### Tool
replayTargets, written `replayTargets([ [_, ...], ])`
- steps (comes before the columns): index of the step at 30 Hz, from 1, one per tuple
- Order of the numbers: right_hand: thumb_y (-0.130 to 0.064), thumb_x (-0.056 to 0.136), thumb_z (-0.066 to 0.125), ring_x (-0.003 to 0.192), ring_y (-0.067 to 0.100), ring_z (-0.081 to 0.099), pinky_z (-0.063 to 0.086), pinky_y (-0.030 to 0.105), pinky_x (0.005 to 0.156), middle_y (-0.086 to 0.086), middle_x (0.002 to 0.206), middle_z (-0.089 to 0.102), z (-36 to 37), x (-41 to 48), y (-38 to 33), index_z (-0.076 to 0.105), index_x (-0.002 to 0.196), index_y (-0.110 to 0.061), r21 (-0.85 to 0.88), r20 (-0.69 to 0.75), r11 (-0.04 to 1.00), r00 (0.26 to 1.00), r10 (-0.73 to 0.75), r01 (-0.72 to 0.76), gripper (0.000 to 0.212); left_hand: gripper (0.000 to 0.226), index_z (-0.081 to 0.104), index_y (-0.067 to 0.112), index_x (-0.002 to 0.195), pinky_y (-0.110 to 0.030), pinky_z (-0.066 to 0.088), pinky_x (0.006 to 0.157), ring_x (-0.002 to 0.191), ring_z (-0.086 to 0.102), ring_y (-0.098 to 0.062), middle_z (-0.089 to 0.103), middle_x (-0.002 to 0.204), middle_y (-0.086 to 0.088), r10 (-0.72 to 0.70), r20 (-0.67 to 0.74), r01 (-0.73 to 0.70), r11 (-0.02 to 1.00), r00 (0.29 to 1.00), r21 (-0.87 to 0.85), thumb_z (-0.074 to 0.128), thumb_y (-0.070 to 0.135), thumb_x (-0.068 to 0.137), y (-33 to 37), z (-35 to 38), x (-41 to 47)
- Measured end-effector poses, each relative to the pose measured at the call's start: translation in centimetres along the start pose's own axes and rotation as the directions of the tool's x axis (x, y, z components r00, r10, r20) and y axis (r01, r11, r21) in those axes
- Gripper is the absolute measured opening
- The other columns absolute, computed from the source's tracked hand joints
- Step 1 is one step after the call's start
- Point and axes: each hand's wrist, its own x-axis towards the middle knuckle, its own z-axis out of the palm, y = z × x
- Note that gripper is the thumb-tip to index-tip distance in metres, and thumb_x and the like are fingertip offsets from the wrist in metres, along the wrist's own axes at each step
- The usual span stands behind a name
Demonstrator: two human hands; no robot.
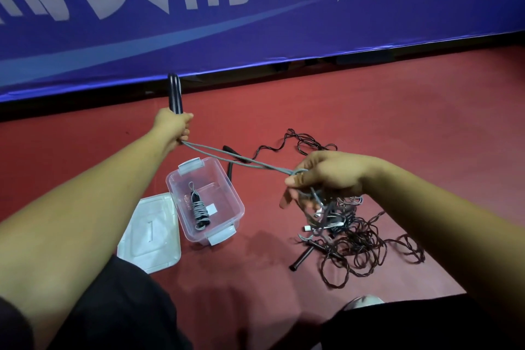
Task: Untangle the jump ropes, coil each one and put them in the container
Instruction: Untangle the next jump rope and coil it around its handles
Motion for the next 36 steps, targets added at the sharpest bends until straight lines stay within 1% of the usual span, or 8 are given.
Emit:
replayTargets([
  [5,-0.044,0.093,0.046,0.033,0.001,0.017,0.006,0.017,0.036,-0.005,0.046,0.031,-0.6,0.0,-2.3,0.059,0.112,-0.003,0.336,-0.032,0.934,0.993,-0.113,0.117,0.047,0.012,0.047,0.010,0.094,-0.014,0.036,0.030,0.028,0.048,-0.007,0.047,0.067,-0.008,-0.067,-0.061,0.081,0.961,0.996,0.266,0.059,0.006,0.097,-0.8,0.5,-0.4],
  [9,-0.026,0.103,0.039,0.029,0.002,0.018,0.008,0.018,0.034,-0.008,0.042,0.031,-2.4,0.4,-3.2,0.055,0.087,-0.011,0.485,-0.330,0.785,0.912,-0.245,0.386,0.027,0.007,0.050,0.003,0.095,-0.019,0.039,0.029,0.030,0.047,-0.010,0.046,0.064,-0.009,-0.214,0.156,0.138,0.908,0.964,0.396,0.057,0.002,0.096,-1.0,1.8,-2.6],
  [17,-0.017,0.101,0.040,0.033,0.004,0.019,0.015,0.018,0.032,-0.007,0.046,0.037,-6.6,0.0,-1.1,0.050,0.075,-0.013,0.527,-0.640,0.679,0.765,-0.078,0.511,0.028,0.011,0.055,0.009,0.091,-0.015,0.018,0.034,0.040,0.029,-0.005,0.042,0.060,-0.001,-0.456,0.596,0.211,0.875,0.661,0.436,0.049,0.008,0.101,-0.4,4.1,-7.1],
  [21,-0.016,0.099,0.040,0.034,0.006,0.020,0.013,0.019,0.035,-0.007,0.047,0.038,-7.8,-0.3,-0.2,0.050,0.074,-0.013,0.500,-0.711,0.701,0.704,-0.003,0.508,0.028,0.046,0.053,0.012,0.094,-0.015,0.015,0.035,0.039,0.021,-0.003,0.030,0.058,0.004,-0.469,0.713,0.276,0.883,0.521,0.379,0.048,0.058,0.093,0.8,4.9,-8.8],
  [23,-0.016,0.099,0.040,0.035,0.006,0.019,0.013,0.020,0.036,-0.006,0.047,0.038,-8.1,-0.6,0.0,0.050,0.073,-0.013,0.480,-0.728,0.721,0.686,0.010,0.499,0.028,0.070,0.054,0.014,0.094,-0.015,0.017,0.037,0.041,0.020,-0.004,0.027,0.058,0.004,-0.443,0.751,0.197,0.895,0.490,0.399,0.056,0.079,0.070,1.2,5.2,-9.2],
  [25,-0.015,0.099,0.041,0.035,0.007,0.019,0.013,0.020,0.035,-0.005,0.047,0.038,-8.1,-0.9,0.1,0.050,0.073,-0.012,0.457,-0.736,0.741,0.677,0.004,0.491,0.028,0.074,0.050,0.014,0.095,-0.018,0.021,0.039,0.044,0.022,-0.009,0.027,0.058,0.002,-0.405,0.779,0.000,0.887,0.478,0.462,0.076,0.072,0.058,1.3,5.2,-9.5],
  [32,-0.013,0.101,0.044,0.035,0.008,0.021,0.015,0.020,0.035,-0.003,0.047,0.041,-7.5,-0.2,0.2,0.051,0.074,-0.010,0.360,-0.757,0.830,0.654,-0.007,0.426,0.027,0.033,0.053,0.014,0.084,-0.025,0.033,0.045,0.046,0.038,-0.016,0.049,0.060,-0.003,-0.440,0.751,-0.512,0.551,0.493,0.659,0.079,0.034,0.082,1.7,5.7,-11.9],
  [36,-0.013,0.102,0.044,0.036,0.009,0.021,0.015,0.020,0.035,0.000,0.050,0.042,-8.1,-0.2,0.7,0.052,0.077,-0.009,0.320,-0.764,0.872,0.646,0.006,0.371,0.027,0.031,0.053,0.013,0.080,-0.022,0.037,0.047,0.048,0.044,-0.013,0.051,0.059,0.000,-0.218,0.879,-0.680,0.564,0.425,0.469,0.079,0.029,0.083,3.3,6.3,-13.9],
])
